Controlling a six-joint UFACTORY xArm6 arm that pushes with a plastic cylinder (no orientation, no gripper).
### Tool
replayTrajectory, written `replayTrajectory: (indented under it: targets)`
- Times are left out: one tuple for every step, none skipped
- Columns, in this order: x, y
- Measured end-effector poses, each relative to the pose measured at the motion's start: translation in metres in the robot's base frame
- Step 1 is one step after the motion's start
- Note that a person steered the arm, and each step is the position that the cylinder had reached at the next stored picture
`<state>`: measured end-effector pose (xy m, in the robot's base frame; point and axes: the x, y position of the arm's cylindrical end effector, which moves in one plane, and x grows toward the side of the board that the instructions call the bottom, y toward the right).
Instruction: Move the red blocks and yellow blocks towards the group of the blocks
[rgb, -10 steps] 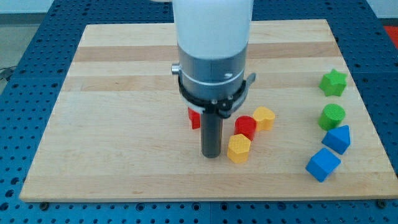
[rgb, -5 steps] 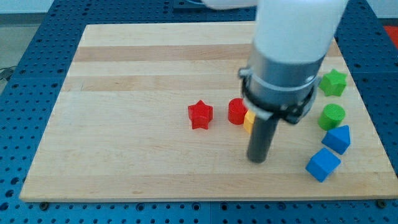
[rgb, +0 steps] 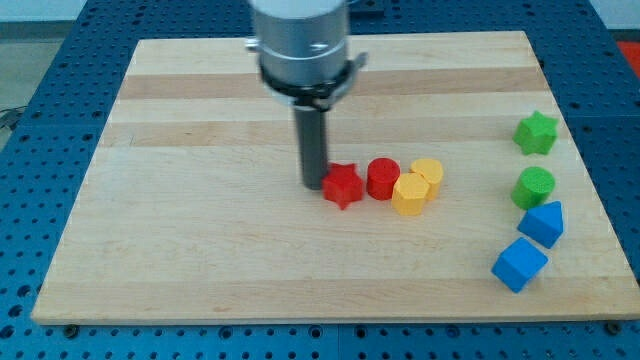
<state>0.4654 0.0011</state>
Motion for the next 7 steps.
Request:
replayTrajectory:
  targets:
    - [0.007,0.055]
    - [0.011,0.058]
    - [0.021,0.083]
    - [0.021,0.083]
    - [0.024,0.087]
    - [0.047,0.113]
    - [0.047,0.115]
